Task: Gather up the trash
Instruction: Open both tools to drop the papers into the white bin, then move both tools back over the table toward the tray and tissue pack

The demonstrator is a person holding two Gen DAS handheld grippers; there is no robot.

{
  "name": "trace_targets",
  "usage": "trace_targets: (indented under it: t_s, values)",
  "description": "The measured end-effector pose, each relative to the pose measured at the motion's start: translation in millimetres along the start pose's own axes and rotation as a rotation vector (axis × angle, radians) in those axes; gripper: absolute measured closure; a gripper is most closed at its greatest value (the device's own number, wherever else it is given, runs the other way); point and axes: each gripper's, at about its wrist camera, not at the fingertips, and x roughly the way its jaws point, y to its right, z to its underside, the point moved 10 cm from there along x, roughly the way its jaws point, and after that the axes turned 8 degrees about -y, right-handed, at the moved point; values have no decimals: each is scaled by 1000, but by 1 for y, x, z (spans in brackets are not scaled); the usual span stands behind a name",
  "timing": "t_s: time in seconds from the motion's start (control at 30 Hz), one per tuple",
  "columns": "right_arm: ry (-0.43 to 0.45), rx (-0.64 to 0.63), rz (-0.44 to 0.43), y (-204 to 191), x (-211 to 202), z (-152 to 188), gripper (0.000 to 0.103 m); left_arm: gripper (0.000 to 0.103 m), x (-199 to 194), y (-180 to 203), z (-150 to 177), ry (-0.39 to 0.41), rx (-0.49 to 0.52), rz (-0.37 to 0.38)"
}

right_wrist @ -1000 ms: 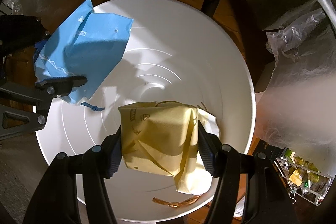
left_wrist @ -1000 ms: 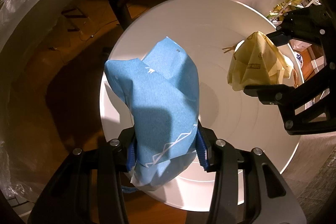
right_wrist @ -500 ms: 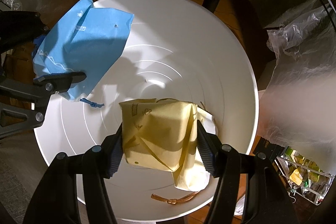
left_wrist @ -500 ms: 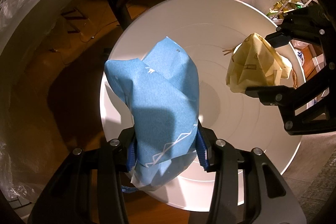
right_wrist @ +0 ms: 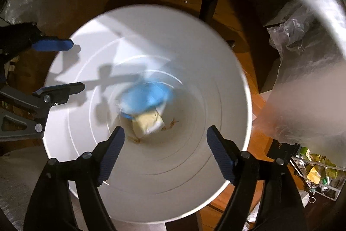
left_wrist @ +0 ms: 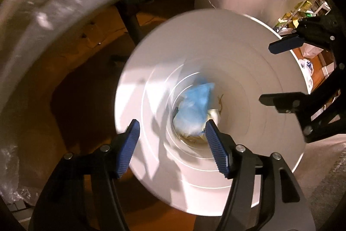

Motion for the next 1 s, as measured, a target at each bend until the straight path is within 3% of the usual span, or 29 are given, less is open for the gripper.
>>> trace_targets:
  t_s: [0.13,0.37,0.47,0.57,0.7,0.9,1.0]
  values:
    - [84,14,-26,3,-32,3,22,35,-26,-9,4,47,-21,-3]
    - [323,37,-24,13,-125,1,12,22,-105,-30,-2,227,-86,-7]
    - [461,48,47,23,-170,-9,4,2,-145,-46,-17,347,-135,-33]
    - [576,57,151,39,-205,-26,4,1,-166,-62,-32,414,-179,-48]
    - [608,69,221,61,-219,-55,4,1,-172,-69,-47,440,-220,-24]
    - [614,97,206,84,-221,-90,4,1,-176,-81,-79,454,-212,-81]
    - [610,111,196,87,-217,-110,4,1,-176,-80,-93,460,-207,-64]
